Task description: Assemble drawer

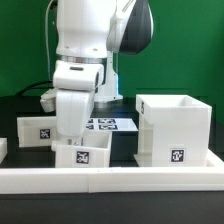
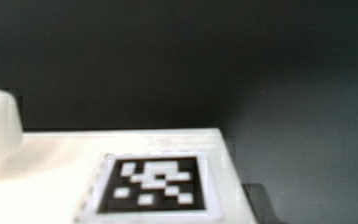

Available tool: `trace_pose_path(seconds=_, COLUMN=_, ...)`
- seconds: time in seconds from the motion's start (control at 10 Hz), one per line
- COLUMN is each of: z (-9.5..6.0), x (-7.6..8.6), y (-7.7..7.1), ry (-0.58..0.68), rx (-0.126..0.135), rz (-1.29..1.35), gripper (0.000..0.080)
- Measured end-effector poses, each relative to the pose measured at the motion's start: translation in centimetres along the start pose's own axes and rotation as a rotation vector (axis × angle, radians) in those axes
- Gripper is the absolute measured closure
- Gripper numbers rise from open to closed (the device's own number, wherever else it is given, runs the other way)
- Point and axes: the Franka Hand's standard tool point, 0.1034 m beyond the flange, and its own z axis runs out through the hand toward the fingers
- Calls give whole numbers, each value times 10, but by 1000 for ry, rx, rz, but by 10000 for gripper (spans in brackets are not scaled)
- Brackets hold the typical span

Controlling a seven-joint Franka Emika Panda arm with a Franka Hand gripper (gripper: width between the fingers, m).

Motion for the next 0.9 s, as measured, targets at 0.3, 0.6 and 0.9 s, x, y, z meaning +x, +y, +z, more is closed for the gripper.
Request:
trace_pose_path(seconds=0.3, z=1, x=0, y=-1, ry=-2, rx=11, rz=-1, gripper=758)
trace_pose_path(seconds=0.6, z=8, x=12, y=-6, ry=3, rx=21, rz=2, gripper=758)
trace_pose_path(seconds=0.9, z=6, x=30, y=-4, ry=11, rx=11, rz=23, gripper=758)
